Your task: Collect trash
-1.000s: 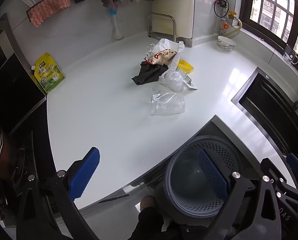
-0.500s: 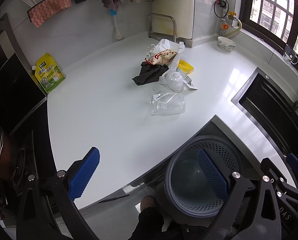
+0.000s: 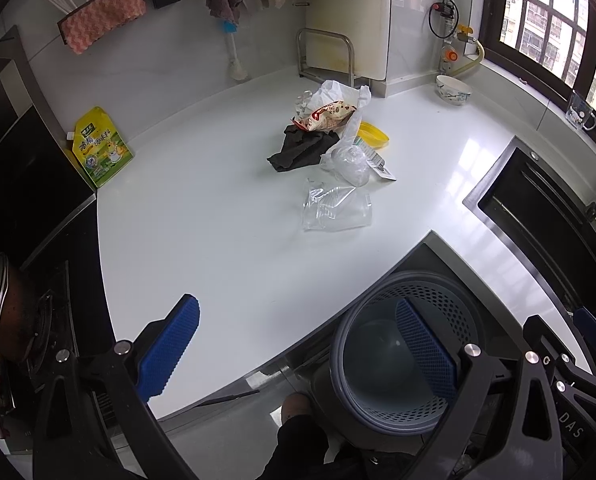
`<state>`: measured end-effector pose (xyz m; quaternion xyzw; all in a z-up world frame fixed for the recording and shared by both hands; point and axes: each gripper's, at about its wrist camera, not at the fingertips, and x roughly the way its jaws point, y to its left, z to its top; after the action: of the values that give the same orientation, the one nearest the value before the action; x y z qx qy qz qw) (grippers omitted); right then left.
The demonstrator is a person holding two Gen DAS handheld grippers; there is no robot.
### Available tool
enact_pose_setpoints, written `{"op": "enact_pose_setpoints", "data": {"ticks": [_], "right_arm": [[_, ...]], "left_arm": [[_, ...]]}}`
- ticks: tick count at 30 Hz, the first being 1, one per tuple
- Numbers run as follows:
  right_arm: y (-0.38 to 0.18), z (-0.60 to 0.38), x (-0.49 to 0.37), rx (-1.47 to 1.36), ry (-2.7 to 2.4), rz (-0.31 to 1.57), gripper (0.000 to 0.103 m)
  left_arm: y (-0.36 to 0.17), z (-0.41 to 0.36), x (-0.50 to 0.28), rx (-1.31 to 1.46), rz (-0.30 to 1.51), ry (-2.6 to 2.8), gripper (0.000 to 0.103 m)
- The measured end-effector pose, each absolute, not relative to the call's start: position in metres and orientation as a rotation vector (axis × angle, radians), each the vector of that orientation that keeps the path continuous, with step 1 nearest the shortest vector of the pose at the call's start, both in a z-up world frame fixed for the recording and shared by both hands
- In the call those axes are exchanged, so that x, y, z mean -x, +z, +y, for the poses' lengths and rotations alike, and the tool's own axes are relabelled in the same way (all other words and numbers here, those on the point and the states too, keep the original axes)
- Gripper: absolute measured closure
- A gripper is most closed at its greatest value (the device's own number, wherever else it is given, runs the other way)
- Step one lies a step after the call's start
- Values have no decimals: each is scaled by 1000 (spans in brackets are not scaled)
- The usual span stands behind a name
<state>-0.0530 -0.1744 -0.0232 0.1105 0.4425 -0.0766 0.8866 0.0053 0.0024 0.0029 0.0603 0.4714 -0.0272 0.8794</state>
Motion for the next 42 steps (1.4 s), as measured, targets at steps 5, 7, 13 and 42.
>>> {"op": "enact_pose_setpoints", "data": {"ticks": [5, 7, 13, 42], "right_arm": [[-24, -177, 60, -231, -161, 917, 16], [-23, -176, 61, -231, -163, 914, 16], [-23, -176, 61, -229, -158, 916, 16], [-22, -177, 64, -232, -159, 905, 16]], "left_arm": [[5, 4, -4, -126, 981, -56, 6], [6, 5, -5, -123, 981, -55, 6], [13, 9, 2, -122, 975, -53, 6], [13, 8, 4, -122, 968, -51, 6]]}}
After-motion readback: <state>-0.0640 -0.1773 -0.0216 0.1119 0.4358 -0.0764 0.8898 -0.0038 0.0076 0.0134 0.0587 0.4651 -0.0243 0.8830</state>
